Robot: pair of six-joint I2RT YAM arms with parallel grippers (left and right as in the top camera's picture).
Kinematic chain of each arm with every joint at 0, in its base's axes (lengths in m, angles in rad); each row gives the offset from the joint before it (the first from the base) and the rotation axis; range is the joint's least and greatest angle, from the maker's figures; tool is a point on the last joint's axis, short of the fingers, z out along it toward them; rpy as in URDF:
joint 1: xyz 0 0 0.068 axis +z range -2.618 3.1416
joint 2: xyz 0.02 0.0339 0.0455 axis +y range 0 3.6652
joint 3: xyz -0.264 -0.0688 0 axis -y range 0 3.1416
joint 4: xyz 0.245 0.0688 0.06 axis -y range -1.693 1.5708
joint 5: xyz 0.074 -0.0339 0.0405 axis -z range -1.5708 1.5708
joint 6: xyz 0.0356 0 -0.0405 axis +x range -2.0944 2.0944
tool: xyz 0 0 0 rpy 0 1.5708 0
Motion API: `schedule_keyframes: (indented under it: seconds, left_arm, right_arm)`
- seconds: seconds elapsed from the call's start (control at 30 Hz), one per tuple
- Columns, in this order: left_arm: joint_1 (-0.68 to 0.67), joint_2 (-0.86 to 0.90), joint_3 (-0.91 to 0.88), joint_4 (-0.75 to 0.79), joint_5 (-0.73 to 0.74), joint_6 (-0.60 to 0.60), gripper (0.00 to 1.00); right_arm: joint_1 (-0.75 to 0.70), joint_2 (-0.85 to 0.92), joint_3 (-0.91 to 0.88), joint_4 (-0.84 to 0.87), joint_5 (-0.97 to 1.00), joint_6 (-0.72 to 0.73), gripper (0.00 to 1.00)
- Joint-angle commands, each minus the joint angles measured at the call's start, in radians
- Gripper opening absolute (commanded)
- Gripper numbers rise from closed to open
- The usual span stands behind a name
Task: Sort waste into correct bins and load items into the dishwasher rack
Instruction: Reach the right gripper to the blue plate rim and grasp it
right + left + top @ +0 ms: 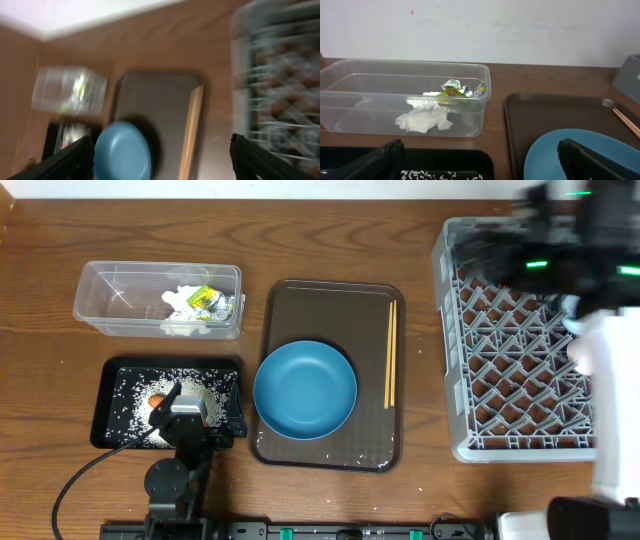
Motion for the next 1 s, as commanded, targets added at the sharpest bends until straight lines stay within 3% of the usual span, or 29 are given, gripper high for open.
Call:
schedule_keyframes:
  seconds: [0.0, 0.23, 0.37, 0.6, 0.8, 0.97]
  left_arm:
    - [0.006, -0.006, -0.028, -0.016, -0.004, 0.006, 0.99]
    - [0.006, -0.006, -0.028, -0.016, -0.004, 0.006, 0.99]
    - [0.006, -0.006, -0.028, -0.015, -0.004, 0.006, 0.99]
    - [0.006, -0.006, -0.028, -0.016, -0.004, 0.006, 0.99]
    - [0.006, -0.006, -0.028, -0.016, -0.004, 0.006, 0.99]
    - [0.006, -0.006, -0.028, -0.015, -0.004, 0.006, 0.99]
  right_arm:
    - [0.208, 0.074, -0.042, -0.006, 0.109, -0.052, 0.82]
    - [0.525, 0.250, -0.068, -0.037, 0.310, -0.065, 0.87]
    - [0.612, 0.352, -0.068, -0.048, 0.420, 0.063, 0.88]
    - [0.661, 0.462, -0.068, -0.055, 0.556, 0.193, 0.87]
    - [0.647, 0.483, -0.069, -0.042, 0.663, 0.206, 0.88]
    - [0.629, 0.525, -0.073, -0.017, 0.625, 0.207, 0.73]
